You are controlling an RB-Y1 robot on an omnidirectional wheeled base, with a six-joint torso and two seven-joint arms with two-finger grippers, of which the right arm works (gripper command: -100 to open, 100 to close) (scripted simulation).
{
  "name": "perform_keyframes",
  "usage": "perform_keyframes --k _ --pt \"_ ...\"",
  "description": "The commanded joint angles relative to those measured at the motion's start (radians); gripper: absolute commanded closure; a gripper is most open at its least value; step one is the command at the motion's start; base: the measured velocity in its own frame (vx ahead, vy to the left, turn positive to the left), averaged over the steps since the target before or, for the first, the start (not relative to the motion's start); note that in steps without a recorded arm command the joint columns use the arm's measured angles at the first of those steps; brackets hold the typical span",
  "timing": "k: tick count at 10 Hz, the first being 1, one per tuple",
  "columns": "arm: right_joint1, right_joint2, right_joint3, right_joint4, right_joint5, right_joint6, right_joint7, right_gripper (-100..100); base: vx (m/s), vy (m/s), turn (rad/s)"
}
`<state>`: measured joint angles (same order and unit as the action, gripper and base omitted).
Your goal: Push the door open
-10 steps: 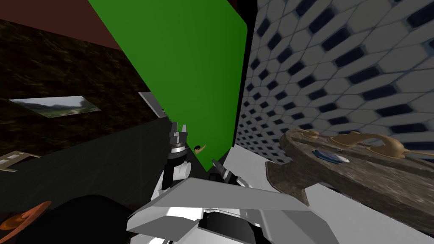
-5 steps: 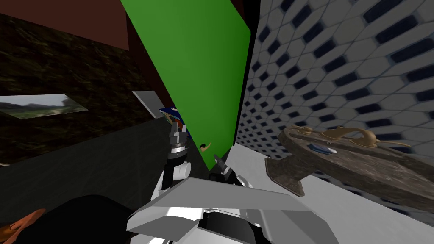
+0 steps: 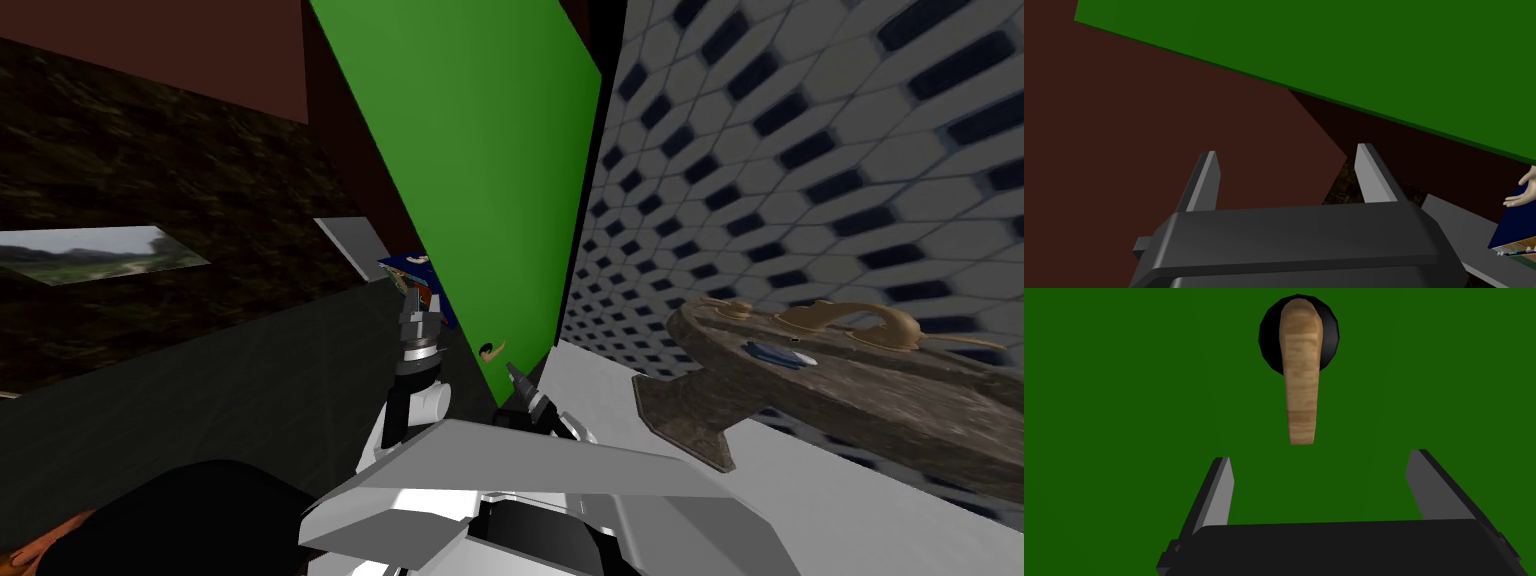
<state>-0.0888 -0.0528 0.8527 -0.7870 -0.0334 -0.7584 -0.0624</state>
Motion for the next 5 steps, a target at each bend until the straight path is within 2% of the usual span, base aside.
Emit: perform_keyframes --k 1,5 --pt "-0.003 0.001 -0.004 0.006 0.0 -0.001 0.002 -100 0.161 0.119 0.018" --pt "-0.008 0.02 -0.016 0.018 0.001 -0.003 0.008 -100 0.133 0.152 0.026"
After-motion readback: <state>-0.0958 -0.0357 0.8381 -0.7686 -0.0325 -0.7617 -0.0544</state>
